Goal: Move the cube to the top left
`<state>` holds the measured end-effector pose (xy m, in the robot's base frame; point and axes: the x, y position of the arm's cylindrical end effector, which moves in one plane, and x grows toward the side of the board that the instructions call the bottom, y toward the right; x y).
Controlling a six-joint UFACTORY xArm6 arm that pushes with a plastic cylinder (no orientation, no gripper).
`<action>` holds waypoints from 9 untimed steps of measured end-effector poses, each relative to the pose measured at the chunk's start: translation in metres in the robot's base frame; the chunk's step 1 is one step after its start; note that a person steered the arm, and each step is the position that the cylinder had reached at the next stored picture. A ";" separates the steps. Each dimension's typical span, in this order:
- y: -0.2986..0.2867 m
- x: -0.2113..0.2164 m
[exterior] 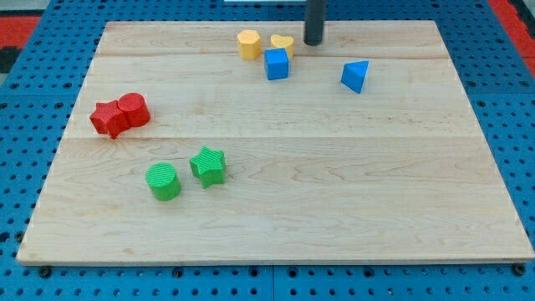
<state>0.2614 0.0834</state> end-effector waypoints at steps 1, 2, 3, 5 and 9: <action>-0.031 0.011; -0.068 0.050; -0.077 0.061; -0.259 0.050; -0.298 0.000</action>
<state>0.2615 -0.2147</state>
